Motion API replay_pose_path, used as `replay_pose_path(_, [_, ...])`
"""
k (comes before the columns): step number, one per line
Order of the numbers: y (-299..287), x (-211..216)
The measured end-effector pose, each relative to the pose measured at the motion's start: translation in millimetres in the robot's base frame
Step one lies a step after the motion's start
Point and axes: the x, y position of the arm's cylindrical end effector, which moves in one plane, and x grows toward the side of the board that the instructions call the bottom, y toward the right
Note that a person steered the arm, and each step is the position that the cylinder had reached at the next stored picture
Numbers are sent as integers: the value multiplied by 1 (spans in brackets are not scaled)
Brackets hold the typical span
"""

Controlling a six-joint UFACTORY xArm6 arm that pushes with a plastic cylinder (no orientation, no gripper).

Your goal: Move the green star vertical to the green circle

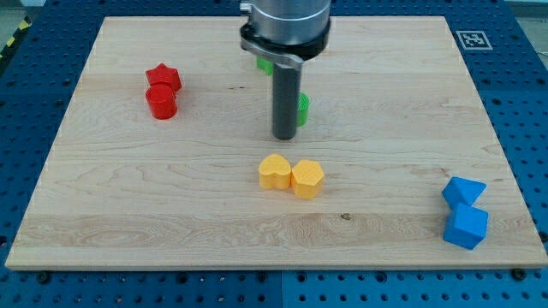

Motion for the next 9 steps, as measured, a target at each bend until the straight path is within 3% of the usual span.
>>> replay_pose_path(2, [-31, -75])
replay_pose_path(4, [-46, -96])
replay_pose_path(6, [-99, -122])
replay_pose_path(9, [-72, -186])
